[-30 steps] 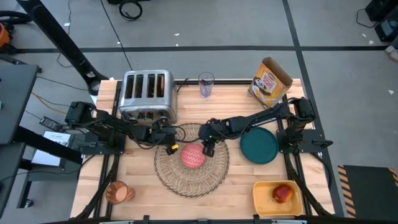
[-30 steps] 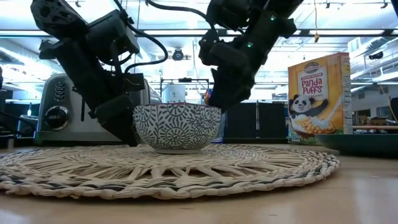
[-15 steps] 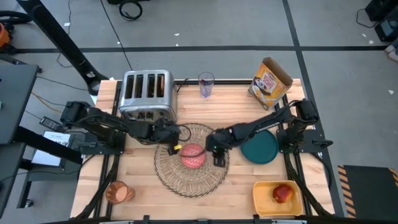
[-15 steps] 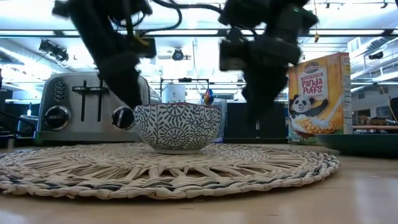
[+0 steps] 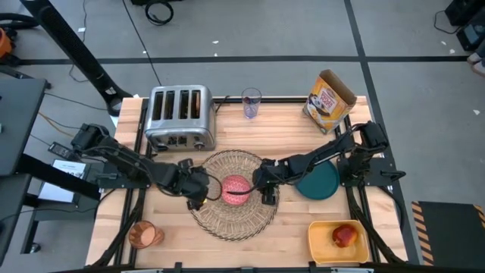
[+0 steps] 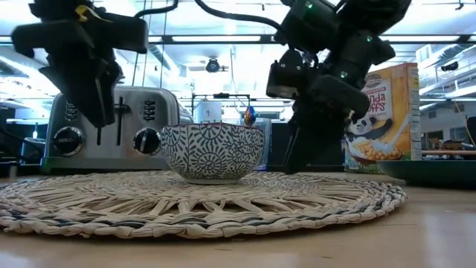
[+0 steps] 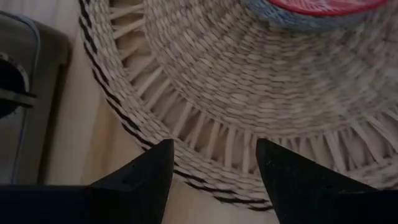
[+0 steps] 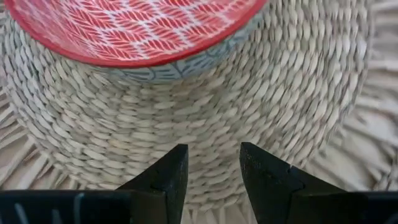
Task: Arrange a breakfast setting
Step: Adjust the brown placemat, then pour the cereal into the red bowl
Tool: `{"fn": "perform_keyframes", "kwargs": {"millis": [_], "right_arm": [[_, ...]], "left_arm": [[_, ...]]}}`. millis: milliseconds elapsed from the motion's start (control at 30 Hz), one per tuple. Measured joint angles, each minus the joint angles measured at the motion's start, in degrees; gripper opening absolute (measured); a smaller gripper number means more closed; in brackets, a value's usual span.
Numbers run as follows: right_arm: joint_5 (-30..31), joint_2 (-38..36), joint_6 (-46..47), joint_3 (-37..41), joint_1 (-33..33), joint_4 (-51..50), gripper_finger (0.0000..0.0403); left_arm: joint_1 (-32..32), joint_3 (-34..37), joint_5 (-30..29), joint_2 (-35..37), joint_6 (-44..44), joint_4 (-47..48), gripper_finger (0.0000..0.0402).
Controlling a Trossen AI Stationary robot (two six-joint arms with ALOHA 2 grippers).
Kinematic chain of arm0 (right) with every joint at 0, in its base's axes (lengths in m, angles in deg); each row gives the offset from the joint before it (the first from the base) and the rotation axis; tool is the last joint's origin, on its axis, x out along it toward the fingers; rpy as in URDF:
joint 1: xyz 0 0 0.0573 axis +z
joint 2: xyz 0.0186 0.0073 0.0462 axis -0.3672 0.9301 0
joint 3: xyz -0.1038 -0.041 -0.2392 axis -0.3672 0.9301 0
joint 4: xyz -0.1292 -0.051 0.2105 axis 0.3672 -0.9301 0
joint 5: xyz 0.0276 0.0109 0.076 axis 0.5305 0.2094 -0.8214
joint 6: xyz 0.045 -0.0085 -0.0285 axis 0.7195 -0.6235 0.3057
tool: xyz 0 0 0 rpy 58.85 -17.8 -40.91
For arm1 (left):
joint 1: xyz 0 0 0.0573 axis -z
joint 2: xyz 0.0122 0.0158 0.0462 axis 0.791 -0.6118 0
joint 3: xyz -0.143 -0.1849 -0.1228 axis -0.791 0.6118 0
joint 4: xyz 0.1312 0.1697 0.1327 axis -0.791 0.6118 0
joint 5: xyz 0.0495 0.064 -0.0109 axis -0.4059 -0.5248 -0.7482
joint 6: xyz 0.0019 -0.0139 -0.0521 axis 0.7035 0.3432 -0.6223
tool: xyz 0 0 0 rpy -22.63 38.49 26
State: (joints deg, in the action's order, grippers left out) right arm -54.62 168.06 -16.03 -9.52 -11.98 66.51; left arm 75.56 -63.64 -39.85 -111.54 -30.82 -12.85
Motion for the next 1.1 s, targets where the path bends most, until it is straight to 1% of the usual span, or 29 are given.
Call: {"fn": "perform_keyframes", "kwargs": {"millis": [200,467,567,733,867,967,1100], "right_arm": [[-0.34,0.06,-0.36,2.48,-3.36,0.19,0.0153],[5.87,-1.82,1.05,2.71,-5.98,-6.19,0.0153],[6.47,-3.15,0.93,2.93,-6.68,-7.9,0.0154],[7.1,-7.99,0.0,2.96,-6.78,-8.98,0.0154],[9.1,-15.07,2.07,2.09,-6.75,-16.56,0.0154],[13.82,-21.34,2.87,-1.58,-6.75,-23.91,0.0154],[24.15,-28.62,4.15,-7.27,-7.98,-29.72,0.0154]], "left_arm": [[2.19,0.0,-0.02,0.0,-4.35,-0.06,0.0235],[4.18,0.0,-0.05,0.0,-7.5,0.18,0.0235],[4.36,0.0,-0.09,0.0,-8.44,0.17,0.0235],[4.36,0.0,-0.7,0.0,-8.43,-0.08,0.0235],[4.36,-0.21,-0.72,0.0,-7.99,-0.45,0.0235],[4.12,-0.96,-1.15,0.0,-6.43,-1.18,0.0235],[2.42,-2.3,-1.66,0.0,-2.15,-5.17,0.0235]]}}
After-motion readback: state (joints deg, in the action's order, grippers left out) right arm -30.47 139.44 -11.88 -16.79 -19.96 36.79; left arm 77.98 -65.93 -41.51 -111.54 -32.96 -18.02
